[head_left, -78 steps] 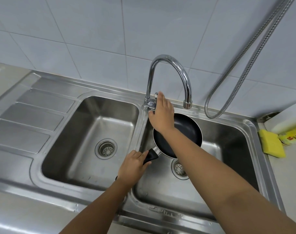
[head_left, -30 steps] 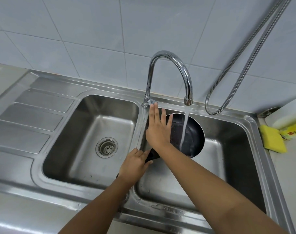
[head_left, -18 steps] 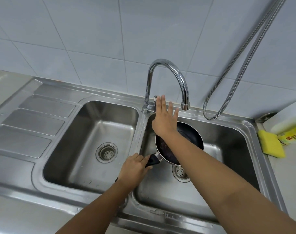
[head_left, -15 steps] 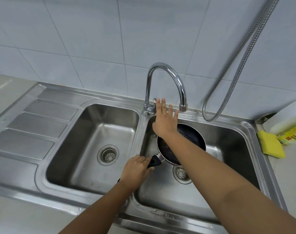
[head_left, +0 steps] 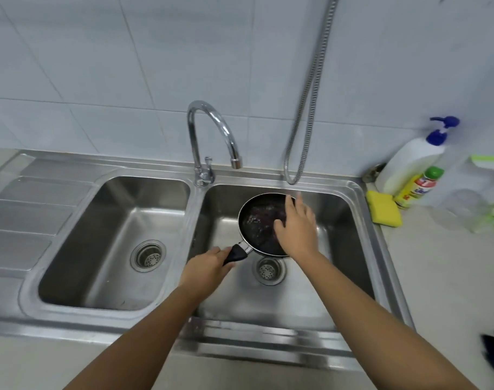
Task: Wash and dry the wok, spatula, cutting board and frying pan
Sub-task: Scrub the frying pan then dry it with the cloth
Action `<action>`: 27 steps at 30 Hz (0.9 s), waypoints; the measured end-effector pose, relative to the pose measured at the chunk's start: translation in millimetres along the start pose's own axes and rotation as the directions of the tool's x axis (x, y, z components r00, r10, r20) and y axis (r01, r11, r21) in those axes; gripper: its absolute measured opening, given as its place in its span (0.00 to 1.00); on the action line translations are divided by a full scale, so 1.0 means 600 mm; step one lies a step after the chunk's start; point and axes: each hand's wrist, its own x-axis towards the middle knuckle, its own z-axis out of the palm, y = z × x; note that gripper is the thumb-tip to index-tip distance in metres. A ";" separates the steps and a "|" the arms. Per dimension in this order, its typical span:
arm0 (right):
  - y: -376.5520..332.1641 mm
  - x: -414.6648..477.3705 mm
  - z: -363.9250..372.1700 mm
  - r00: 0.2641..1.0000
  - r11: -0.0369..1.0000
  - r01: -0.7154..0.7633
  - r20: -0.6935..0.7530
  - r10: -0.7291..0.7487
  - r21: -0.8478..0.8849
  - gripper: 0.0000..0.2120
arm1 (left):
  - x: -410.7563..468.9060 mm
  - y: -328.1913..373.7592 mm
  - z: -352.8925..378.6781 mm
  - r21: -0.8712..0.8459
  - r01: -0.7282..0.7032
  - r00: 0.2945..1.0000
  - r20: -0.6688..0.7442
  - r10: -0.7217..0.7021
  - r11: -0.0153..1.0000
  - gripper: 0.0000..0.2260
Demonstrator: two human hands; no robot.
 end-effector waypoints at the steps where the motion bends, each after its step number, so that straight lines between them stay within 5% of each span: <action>1: 0.034 -0.003 -0.009 0.998 0.999 -0.039 -0.040 0.039 0.010 0.32 | 0.000 0.013 0.003 -0.006 0.005 1.000 0.003 -0.005 1.000 0.19; 6: 0.201 0.031 -0.044 0.951 0.965 -0.260 -0.179 0.253 -0.018 0.30 | 0.012 0.078 0.020 -0.003 0.011 1.000 -0.008 -0.011 1.000 0.18; 11: 0.317 0.087 -0.067 0.902 0.905 -0.424 -0.106 0.419 -0.035 0.30 | 0.026 0.121 0.042 0.025 0.026 0.999 -0.046 -0.025 0.999 0.18; 22: 0.363 0.131 -0.035 0.849 0.860 -0.501 -0.137 0.510 0.094 0.22 | 0.031 0.134 0.074 0.020 0.083 0.992 -0.102 -0.080 0.996 0.17; 27: 0.322 0.115 -0.025 0.864 0.869 -0.434 -0.165 0.476 0.237 0.26 | 0.025 0.118 0.067 0.027 0.113 0.991 -0.074 -0.110 0.993 0.17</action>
